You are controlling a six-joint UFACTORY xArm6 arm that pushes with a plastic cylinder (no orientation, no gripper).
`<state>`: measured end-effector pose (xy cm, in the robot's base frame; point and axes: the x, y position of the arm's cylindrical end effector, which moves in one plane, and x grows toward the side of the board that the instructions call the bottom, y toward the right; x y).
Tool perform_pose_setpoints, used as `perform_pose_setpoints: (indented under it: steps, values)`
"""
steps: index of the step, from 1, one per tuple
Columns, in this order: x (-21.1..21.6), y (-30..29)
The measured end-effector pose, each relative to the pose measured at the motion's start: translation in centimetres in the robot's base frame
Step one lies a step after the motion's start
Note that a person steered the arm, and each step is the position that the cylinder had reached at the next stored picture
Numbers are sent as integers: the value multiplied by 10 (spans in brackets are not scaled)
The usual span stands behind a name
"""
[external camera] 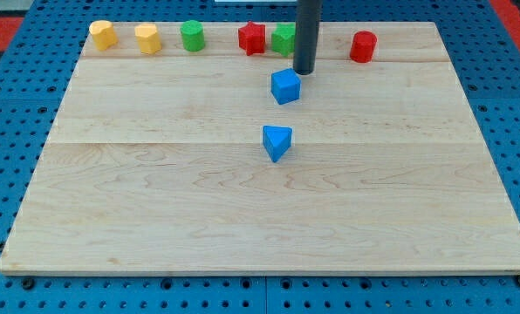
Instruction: Move the arm below the heart
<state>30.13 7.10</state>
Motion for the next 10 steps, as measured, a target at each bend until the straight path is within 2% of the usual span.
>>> perform_pose_setpoints:
  steps: [1, 3, 4, 5, 6, 7, 10]
  values:
    - [-5, 13]
    - [-26, -4]
    - [-37, -44]
    - [-30, -89]
    - [-26, -100]
    - [-26, -151]
    - [-15, -249]
